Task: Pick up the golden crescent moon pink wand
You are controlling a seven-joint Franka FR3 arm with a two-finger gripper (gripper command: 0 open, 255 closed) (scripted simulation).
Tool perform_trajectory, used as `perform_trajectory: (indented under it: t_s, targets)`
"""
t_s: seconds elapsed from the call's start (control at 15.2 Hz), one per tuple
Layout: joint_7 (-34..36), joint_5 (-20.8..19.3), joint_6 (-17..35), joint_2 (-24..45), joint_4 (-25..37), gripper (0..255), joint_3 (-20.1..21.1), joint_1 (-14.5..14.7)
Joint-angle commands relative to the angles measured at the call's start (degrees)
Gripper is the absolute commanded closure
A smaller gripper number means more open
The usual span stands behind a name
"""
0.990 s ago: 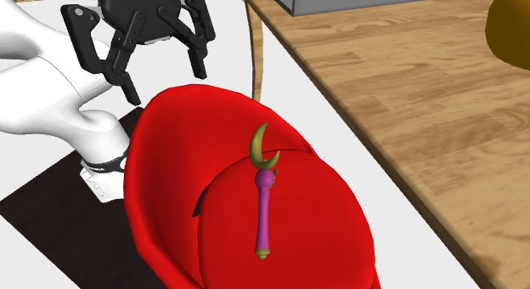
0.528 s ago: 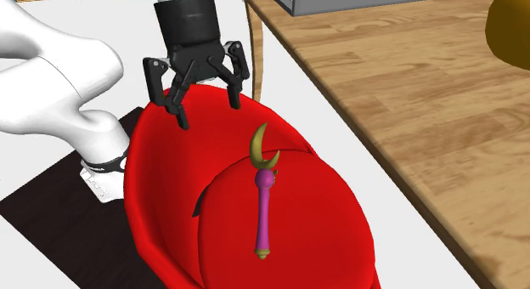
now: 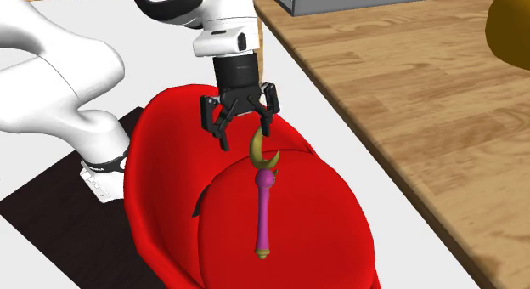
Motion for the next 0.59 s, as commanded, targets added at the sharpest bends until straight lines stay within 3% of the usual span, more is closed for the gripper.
perform_trajectory:
  t_s: [0.0,0.2,0.53]
  targets:
    - [6.3,-1.9,4.2,4.1,0.0,0,5.1,-3.0]
    - [16.0,-6.9,8.8,10.4,1.5,0,13.5,-9.7]
    - [19.9,-10.1,12.9,13.7,0.3,0,17.2,-13.4]
